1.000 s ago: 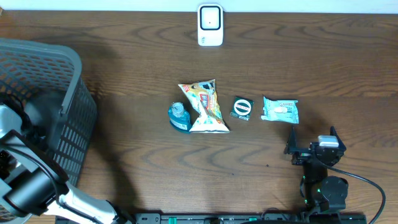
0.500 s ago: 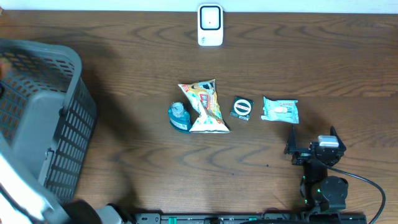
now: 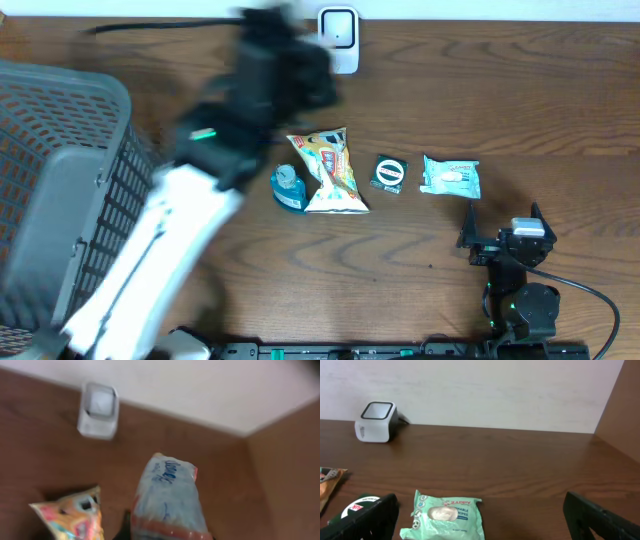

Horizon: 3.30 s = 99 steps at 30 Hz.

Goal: Scan the item barcode

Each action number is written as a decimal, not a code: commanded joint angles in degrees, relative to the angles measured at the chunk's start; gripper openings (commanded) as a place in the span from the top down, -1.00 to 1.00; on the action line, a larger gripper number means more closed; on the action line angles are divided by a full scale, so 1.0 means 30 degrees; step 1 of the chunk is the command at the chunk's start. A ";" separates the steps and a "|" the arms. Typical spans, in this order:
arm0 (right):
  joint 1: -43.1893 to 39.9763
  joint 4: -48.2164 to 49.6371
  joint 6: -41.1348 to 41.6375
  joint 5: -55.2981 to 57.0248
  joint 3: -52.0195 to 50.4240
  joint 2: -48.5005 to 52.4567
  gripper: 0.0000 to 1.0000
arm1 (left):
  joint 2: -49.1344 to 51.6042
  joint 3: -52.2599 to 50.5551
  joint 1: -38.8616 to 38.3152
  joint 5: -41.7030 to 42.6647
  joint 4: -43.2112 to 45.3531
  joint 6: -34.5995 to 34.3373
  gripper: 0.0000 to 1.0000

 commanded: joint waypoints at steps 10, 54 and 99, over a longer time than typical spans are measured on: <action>0.0109 -0.0058 -0.0168 -0.0029 -0.0015 -0.0102 -0.98 | 0.9923 -0.0117 -0.2871 -0.5246 0.1690 0.0918 0.76; 0.0109 -0.0058 -0.0160 -0.0036 -0.0015 -0.0102 -0.99 | -0.4459 0.0721 0.4204 -0.6601 -1.2553 -0.0539 -0.97; 0.0109 -0.0058 -0.0168 -0.0036 -0.0015 -0.0102 -0.99 | -1.6932 -0.2856 0.6142 -1.0163 0.4029 1.7354 -0.97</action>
